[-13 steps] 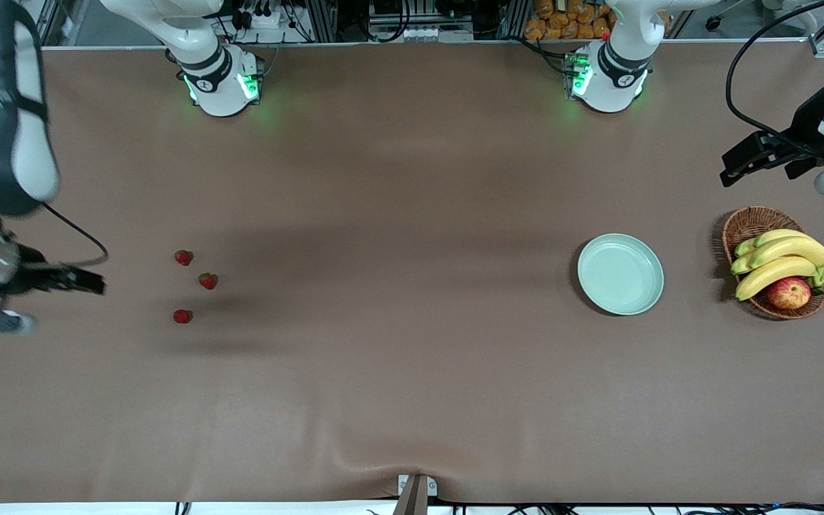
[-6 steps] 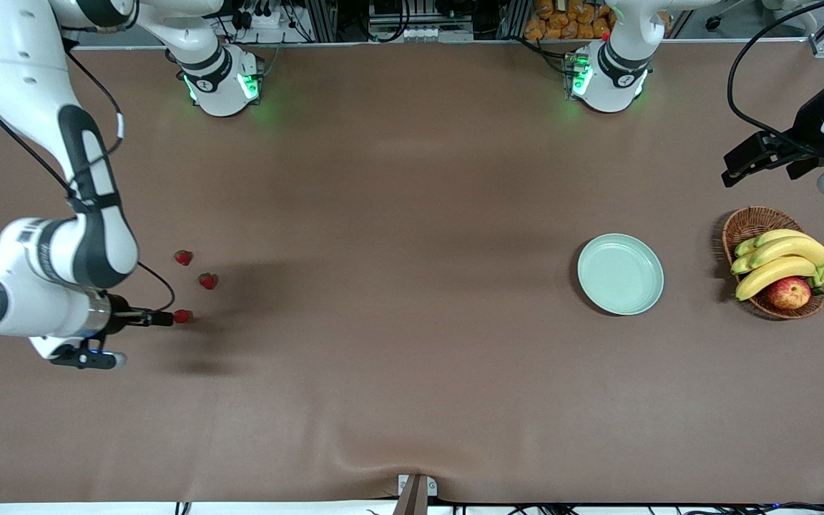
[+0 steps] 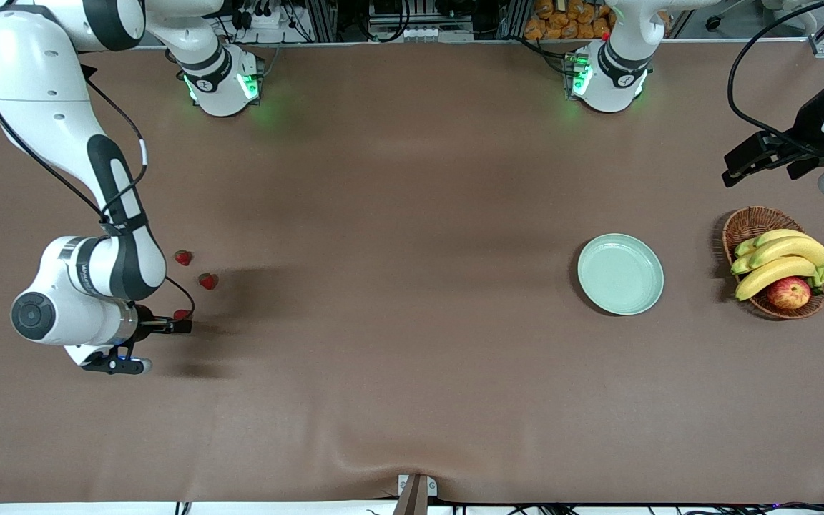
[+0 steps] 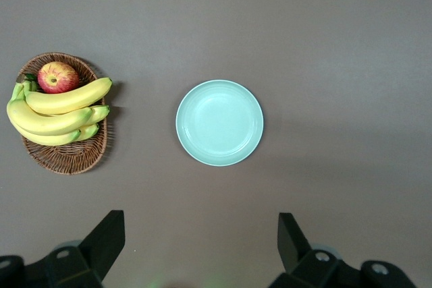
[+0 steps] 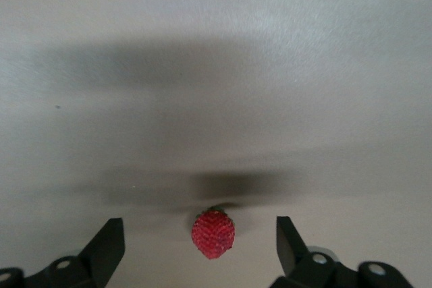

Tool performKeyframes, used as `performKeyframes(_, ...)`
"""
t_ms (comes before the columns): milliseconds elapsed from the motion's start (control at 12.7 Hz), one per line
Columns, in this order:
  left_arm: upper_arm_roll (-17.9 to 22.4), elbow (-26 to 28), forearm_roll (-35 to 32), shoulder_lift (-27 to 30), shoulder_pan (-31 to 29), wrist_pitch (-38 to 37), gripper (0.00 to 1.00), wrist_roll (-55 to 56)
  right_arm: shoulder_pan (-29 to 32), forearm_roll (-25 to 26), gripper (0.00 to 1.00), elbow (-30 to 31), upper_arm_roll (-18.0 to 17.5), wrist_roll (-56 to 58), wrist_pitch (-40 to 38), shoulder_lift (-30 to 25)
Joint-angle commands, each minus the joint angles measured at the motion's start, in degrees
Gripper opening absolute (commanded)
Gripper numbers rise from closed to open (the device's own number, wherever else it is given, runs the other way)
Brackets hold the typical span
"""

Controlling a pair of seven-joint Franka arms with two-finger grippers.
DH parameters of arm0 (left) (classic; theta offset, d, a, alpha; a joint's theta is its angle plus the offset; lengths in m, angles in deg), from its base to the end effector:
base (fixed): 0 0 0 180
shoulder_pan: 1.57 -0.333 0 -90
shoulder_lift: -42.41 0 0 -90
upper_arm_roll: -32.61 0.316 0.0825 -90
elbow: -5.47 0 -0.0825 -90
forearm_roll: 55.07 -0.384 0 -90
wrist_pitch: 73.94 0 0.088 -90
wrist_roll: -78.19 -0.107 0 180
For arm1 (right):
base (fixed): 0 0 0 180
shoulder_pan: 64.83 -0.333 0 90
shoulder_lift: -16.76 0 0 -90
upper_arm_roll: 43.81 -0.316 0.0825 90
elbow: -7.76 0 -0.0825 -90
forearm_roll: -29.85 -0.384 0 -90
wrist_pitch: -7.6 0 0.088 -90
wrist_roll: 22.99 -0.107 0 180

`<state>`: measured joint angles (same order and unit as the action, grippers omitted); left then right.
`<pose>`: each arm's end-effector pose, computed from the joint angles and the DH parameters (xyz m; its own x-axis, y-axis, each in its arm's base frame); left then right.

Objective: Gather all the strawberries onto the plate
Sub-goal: 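Grasp the strawberry with the right gripper and lift it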

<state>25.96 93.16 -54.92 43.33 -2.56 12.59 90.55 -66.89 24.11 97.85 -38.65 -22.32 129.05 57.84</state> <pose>0.5410 -0.0545 0.6469 0.9932 0.1165 -0.0044 0.1165 -0.9932 -0.0002 0.6818 -0.0247 0.2075 0.9828 -0.0819 -0.1652 -0.0861 -0.9961 -0.0184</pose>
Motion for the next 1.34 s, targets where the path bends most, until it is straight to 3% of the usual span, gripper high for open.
performKeyframes(0,0.0,-0.9,0.4,-0.2,-0.3,-0.4,1.0,-1.6,-0.1,-0.8,0.93,2.2,0.2,-0.1,0.4,0.0)
performKeyframes(393,0.0,-0.9,0.5,-0.2,-0.3,-0.4,1.0,-1.5,-0.1,-0.8,0.67,3.5,0.2,-0.1,-0.3,0.4)
performKeyframes(786,0.0,-0.9,0.7,-0.2,-0.5,-0.3,1.0,-1.6,-0.2,-0.8,0.15,3.6,0.1,-0.1,-0.7,0.3)
performKeyframes(943,0.0,-0.9,0.7,-0.3,-0.5,-0.3,1.0,-1.6,-0.1,-1.0,0.09,1.9,-0.8,-0.1,-1.9,-0.7)
performKeyframes(1100,0.0,-0.9,0.7,-0.3,-0.5,-0.3,1.0,-1.6,-0.7,-1.3,0.09,-2.6,-2.7,-0.3,-4.2,-2.3)
performKeyframes(1257,0.0,-0.9,0.8,-0.3,-0.5,-0.3,1.0,-1.6,-4.0,-4.7,0.11,-4.7,-3.2,-0.5,-4.2,-2.7)
